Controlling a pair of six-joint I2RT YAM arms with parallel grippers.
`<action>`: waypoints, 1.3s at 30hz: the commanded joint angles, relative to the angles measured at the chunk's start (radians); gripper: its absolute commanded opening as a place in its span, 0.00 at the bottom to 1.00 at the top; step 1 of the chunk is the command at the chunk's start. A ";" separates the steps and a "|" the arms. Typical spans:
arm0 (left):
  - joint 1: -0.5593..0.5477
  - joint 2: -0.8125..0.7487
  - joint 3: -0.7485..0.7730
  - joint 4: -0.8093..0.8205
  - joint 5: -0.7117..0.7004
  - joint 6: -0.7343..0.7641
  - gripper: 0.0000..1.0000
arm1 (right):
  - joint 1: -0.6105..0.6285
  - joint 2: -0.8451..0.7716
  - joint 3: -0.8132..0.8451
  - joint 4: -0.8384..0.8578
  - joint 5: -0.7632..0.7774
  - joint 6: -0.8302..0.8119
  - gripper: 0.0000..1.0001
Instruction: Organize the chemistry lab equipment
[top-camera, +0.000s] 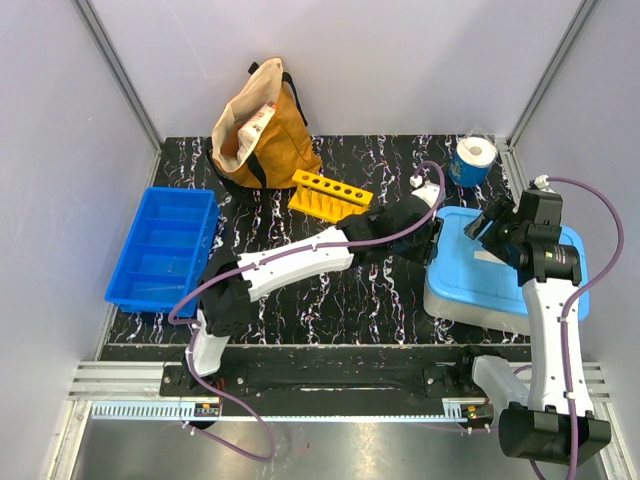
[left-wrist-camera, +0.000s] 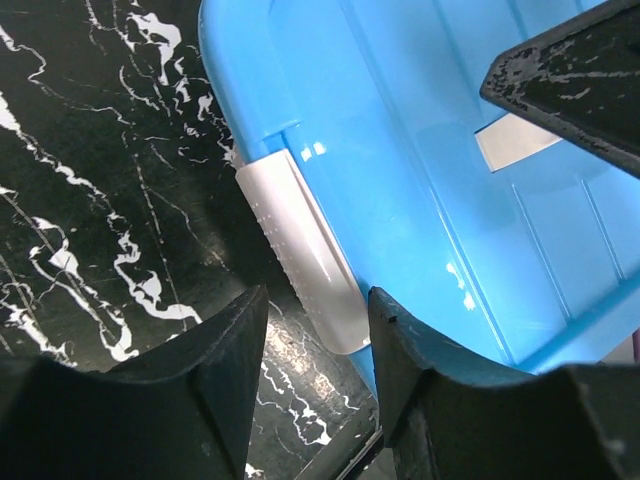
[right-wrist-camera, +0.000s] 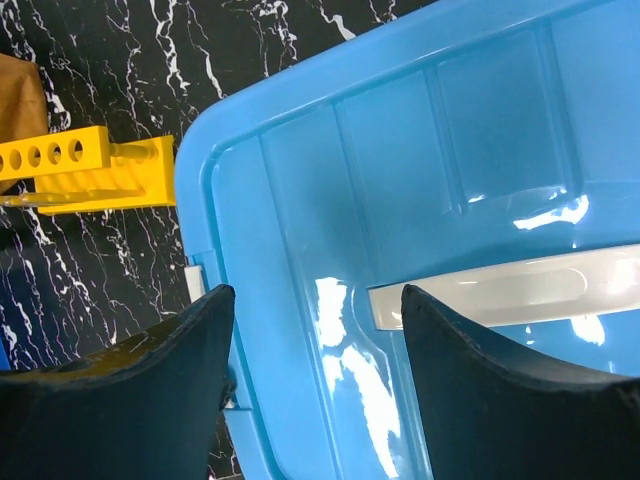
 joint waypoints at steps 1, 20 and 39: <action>0.006 -0.049 -0.017 -0.072 -0.084 0.046 0.48 | 0.007 -0.001 0.037 -0.025 -0.017 0.002 0.73; 0.103 -0.412 -0.293 0.173 0.160 0.028 0.64 | 0.001 0.219 0.287 -0.084 0.497 -0.090 0.65; 0.203 -0.489 -0.471 0.171 0.272 0.091 0.64 | -0.377 0.238 0.096 0.148 0.518 -0.439 0.27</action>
